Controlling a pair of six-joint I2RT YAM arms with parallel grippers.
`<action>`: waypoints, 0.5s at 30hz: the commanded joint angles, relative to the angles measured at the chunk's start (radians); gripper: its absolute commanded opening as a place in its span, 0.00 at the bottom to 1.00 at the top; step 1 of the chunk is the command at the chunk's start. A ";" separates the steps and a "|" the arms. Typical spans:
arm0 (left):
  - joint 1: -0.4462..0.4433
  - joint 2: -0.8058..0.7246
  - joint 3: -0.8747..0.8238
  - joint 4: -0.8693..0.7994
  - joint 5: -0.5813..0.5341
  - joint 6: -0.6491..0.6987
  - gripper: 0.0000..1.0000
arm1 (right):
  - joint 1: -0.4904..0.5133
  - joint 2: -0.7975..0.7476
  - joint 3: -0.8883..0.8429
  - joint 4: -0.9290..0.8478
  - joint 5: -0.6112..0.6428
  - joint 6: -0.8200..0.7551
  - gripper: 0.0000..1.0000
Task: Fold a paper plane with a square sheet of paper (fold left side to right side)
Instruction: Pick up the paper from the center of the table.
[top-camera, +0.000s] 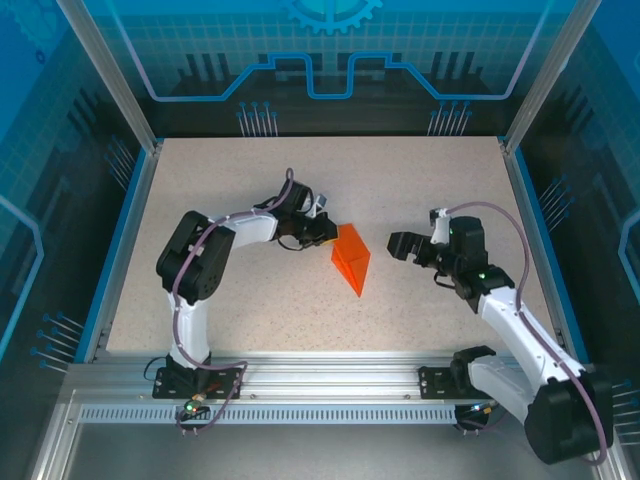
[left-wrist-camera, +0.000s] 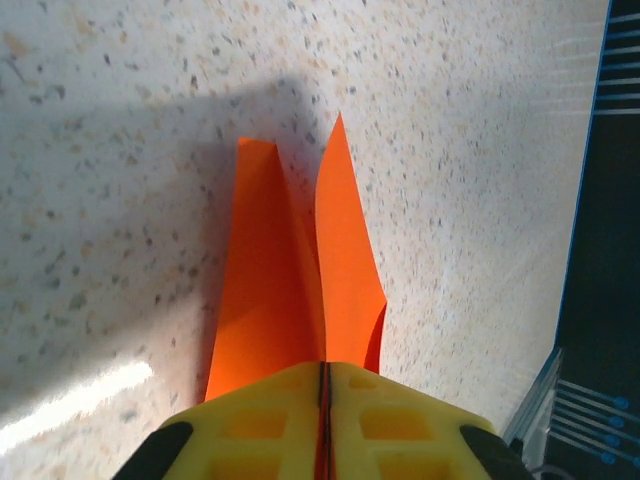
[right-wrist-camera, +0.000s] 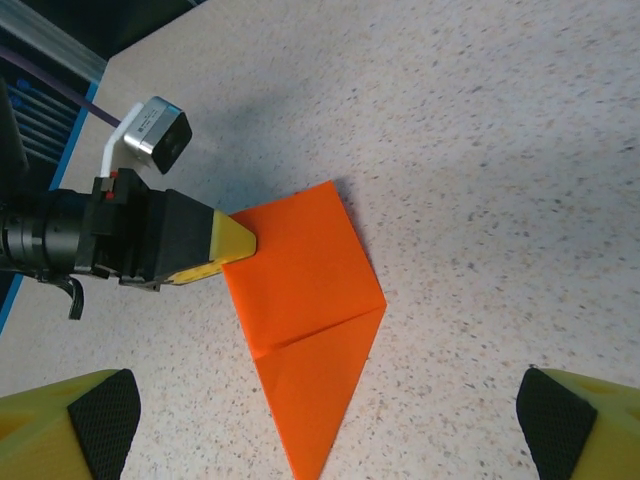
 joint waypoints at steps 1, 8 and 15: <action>-0.003 -0.095 -0.052 0.054 0.046 0.090 0.07 | -0.020 0.102 0.071 0.004 -0.173 -0.075 1.00; -0.003 -0.218 -0.163 0.129 0.119 0.180 0.02 | -0.035 0.382 0.169 0.125 -0.376 -0.139 0.88; -0.003 -0.284 -0.214 0.173 0.188 0.214 0.01 | -0.038 0.592 0.197 0.280 -0.557 -0.171 0.78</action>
